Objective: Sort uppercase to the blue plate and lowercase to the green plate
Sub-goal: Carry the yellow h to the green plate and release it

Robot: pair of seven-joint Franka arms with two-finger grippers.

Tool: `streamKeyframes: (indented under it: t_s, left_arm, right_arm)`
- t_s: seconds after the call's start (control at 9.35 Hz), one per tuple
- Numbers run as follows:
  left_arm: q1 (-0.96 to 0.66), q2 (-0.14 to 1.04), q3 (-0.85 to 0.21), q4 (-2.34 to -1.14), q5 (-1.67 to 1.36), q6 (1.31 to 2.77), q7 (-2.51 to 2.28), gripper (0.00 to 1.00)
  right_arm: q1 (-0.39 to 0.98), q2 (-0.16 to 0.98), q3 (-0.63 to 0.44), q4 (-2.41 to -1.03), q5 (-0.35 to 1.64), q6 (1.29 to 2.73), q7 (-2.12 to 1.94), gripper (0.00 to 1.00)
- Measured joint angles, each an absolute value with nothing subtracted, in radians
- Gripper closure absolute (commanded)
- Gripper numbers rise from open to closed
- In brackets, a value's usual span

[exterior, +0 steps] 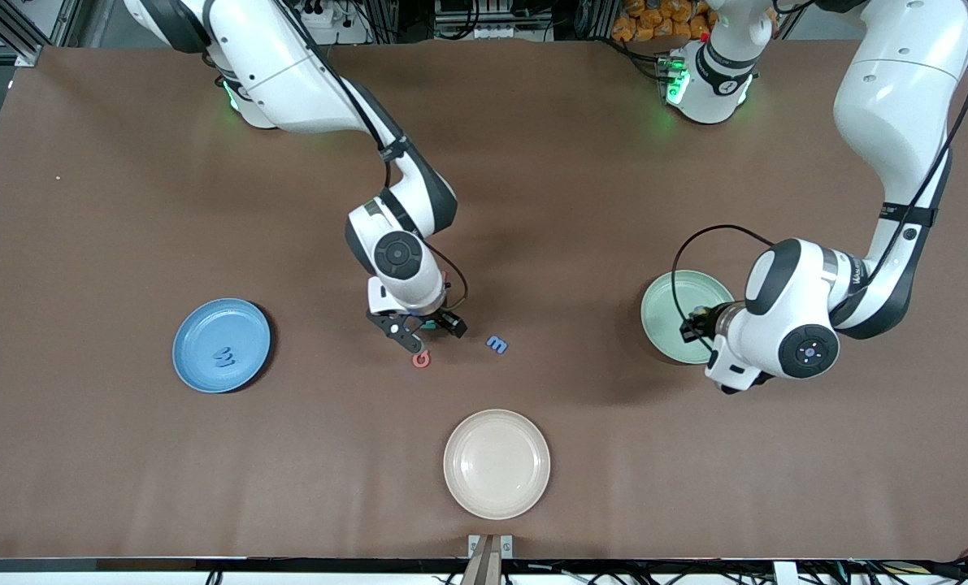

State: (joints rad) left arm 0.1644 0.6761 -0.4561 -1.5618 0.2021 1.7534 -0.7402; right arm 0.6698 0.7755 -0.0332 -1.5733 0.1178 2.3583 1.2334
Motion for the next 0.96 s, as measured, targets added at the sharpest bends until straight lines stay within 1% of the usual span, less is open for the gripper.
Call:
streamKeyframes:
  t_s: [0.21, 0.43, 0.53, 0.64, 0.75, 0.96]
  left_arm:
    - [0.198, 0.658, -0.456, -1.651, 0.202, 1.836, -0.770, 1.00]
    - [0.202, 0.646, -0.457, -1.712, 0.202, 1.907, -0.852, 1.00]
    - [0.202, 0.644, -0.459, -1.724, 0.202, 1.922, -0.914, 0.84]
    - [0.200, 0.643, -0.466, -1.729, 0.202, 1.926, -0.977, 0.62]
    - [0.194, 0.643, -0.470, -1.731, 0.202, 1.928, -1.020, 0.43]
    - [0.183, 0.642, -0.470, -1.731, 0.202, 1.932, -1.050, 0.42]
  right_arm:
    - [0.671, 0.788, -0.034, -1.559, 0.120, 2.358, 1.238, 0.00]
    - [0.673, 0.797, -0.033, -1.554, 0.122, 2.358, 1.248, 0.00]
    - [0.676, 0.798, -0.033, -1.554, 0.123, 2.358, 1.248, 0.00]
    - [0.678, 0.798, -0.033, -1.553, 0.125, 2.358, 1.249, 0.00]
    - [0.679, 0.798, -0.033, -1.552, 0.128, 2.358, 1.249, 0.00]
    - [0.679, 0.798, -0.033, -1.552, 0.131, 2.357, 1.249, 0.00]
